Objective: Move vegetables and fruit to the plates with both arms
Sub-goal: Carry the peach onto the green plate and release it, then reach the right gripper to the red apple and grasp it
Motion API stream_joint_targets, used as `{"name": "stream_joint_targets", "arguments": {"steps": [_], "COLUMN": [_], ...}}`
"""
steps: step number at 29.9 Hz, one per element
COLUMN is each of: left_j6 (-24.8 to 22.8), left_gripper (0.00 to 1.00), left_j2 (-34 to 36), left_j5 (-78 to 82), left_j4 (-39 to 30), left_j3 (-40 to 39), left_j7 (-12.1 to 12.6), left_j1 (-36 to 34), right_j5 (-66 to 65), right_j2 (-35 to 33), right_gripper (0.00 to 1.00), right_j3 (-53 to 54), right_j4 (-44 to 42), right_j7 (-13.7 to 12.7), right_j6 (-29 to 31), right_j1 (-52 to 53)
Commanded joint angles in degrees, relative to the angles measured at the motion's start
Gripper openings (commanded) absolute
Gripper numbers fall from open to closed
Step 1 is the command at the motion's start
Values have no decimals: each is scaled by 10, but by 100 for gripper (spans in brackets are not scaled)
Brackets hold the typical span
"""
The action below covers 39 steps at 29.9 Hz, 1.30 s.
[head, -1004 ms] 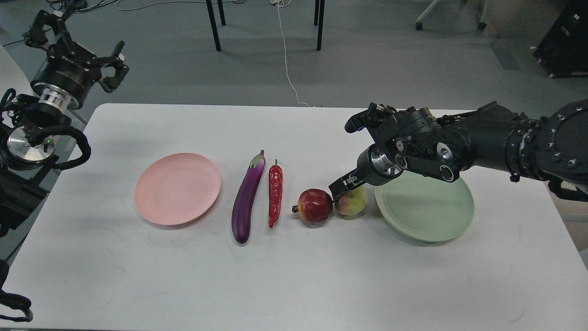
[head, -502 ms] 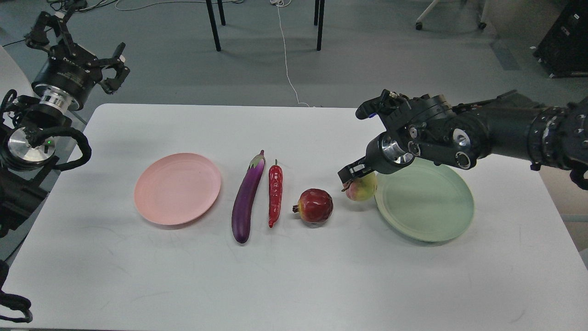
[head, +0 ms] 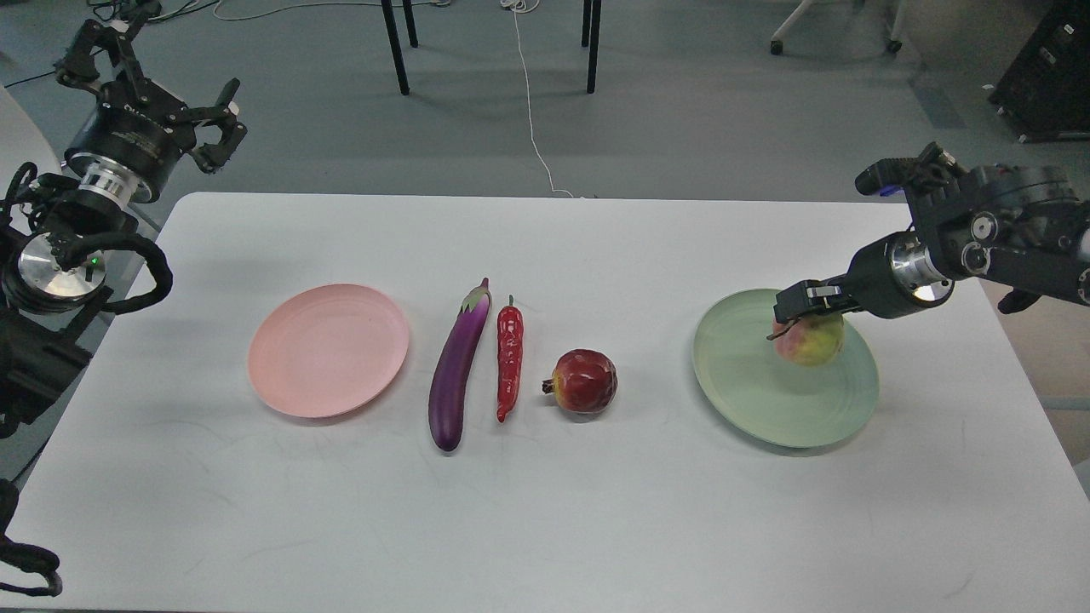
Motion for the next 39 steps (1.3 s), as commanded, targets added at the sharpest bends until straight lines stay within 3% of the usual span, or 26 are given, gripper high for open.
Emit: {"name": "stream_joint_targets", "arguments": {"steps": [1, 4, 8, 10, 12, 22, 26, 34, 39], "left_j6": [0, 0, 0, 0, 0, 0, 0, 0, 0], "left_gripper": [98, 98, 98, 98, 98, 98, 98, 98, 98], "left_j2": [-1, -2, 0, 1, 2, 1, 5, 5, 10], "left_j5": [0, 0, 0, 0, 0, 0, 1, 1, 1], "left_j4": [0, 0, 0, 0, 0, 0, 0, 1, 1], "left_j3": [0, 0, 0, 0, 0, 0, 1, 1, 1], "left_j7": [0, 0, 0, 0, 0, 0, 0, 0, 0], "left_j1": [0, 0, 0, 0, 0, 0, 0, 1, 1], "right_j5": [-7, -7, -6, -5, -4, -7, -4, -6, -6], "right_j2": [-6, 0, 0, 0, -2, 14, 56, 200, 245], "right_gripper": [46, 52, 66, 79, 98, 99, 98, 98, 98], "right_j3": [2, 3, 3, 5, 16, 117, 120, 124, 126], "right_j4": [-5, -20, -29, -29, -30, -26, -26, -42, -49], "right_j7": [0, 0, 1, 1, 0, -5, -5, 6, 6], "right_j6": [-20, -28, -29, -29, -30, -13, -12, -16, -18], "right_j1": [-25, -42, -51, -49, -48, -28, -22, -25, -30]}}
